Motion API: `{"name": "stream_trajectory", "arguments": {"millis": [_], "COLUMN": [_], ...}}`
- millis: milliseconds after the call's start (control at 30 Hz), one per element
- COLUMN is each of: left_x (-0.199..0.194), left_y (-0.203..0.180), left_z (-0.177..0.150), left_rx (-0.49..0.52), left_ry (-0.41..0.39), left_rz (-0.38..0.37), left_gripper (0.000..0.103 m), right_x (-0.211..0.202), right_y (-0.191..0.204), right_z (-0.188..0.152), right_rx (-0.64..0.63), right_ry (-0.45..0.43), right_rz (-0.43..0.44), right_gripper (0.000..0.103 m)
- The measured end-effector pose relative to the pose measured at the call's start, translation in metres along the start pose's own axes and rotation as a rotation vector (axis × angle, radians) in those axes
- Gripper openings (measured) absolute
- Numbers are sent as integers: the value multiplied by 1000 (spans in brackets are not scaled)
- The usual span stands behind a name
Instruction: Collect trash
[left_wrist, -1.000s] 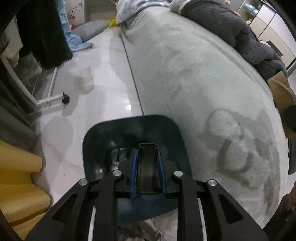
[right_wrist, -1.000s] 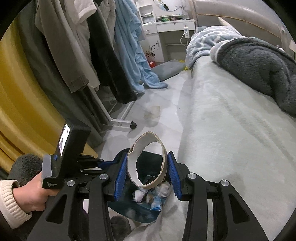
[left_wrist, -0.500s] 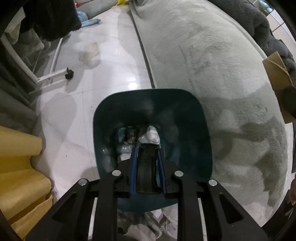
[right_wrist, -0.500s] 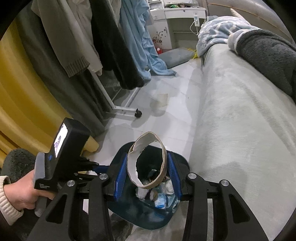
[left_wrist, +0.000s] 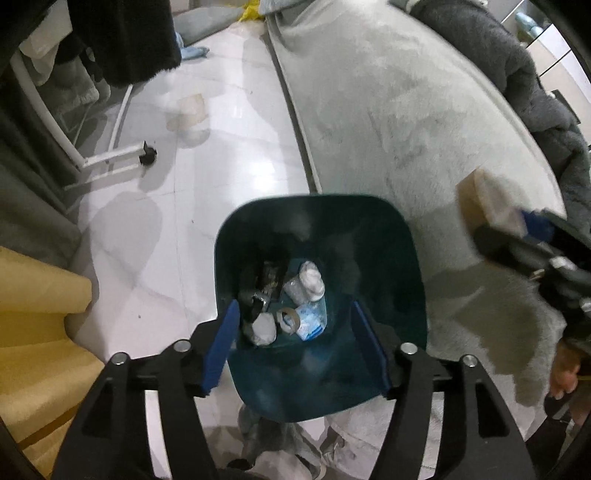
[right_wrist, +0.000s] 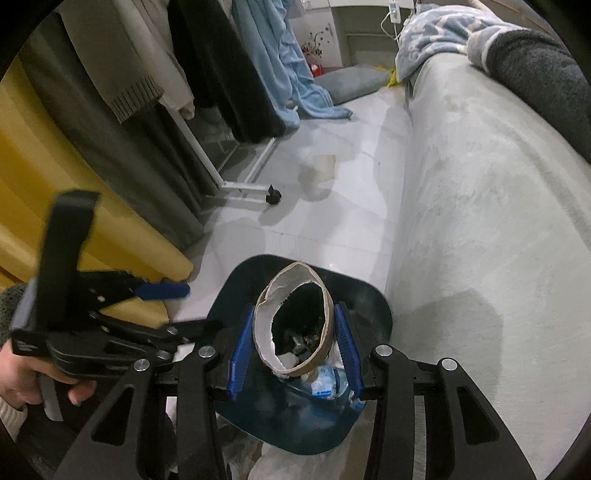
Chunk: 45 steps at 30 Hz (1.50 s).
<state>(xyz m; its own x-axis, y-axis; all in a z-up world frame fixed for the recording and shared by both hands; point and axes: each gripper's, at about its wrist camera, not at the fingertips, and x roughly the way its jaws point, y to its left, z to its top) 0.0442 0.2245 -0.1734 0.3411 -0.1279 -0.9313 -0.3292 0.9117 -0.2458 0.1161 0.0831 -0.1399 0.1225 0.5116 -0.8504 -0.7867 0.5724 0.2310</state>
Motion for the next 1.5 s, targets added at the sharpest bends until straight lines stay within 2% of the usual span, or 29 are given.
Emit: {"name": "stream_trajectory", "arguments": {"millis": [133,300,567,767,1000,1167,1267,1433,1500], "left_x": [-16,-35,-77,-112,-143,-156,-166,-178,-181], "left_y": [-2,-4,-15,-28,-56,-76,-84,-100,-105], "left_z": [3,9,15,15,7,-1,-5,-12,-16], "left_rx": [6,17,53,86,166,217,220,221,222], "left_ry": [-69,-153,-342,-486,-622,-674,-699,-747,-757], "left_rz": [-11,-1,22,48,58,72,51,48,48], "left_gripper": [74,77,86,94,96,97,98,99,99], "right_x": [12,23,30,27,-8,-56,-85,-133,-151], "right_y": [3,6,9,11,12,-5,-18,-34,-35], "right_z": [-4,-8,-11,-10,-3,2,2,-14,-23], "right_rx": [2,1,-5,-4,-11,1,37,66,72], "right_ry": [35,71,106,110,45,-73,-146,-257,-296], "right_rz": [-6,-8,-18,-31,-61,-121,-156,-233,-264], "right_gripper": [44,46,47,65,79,85,88,92,97]}}
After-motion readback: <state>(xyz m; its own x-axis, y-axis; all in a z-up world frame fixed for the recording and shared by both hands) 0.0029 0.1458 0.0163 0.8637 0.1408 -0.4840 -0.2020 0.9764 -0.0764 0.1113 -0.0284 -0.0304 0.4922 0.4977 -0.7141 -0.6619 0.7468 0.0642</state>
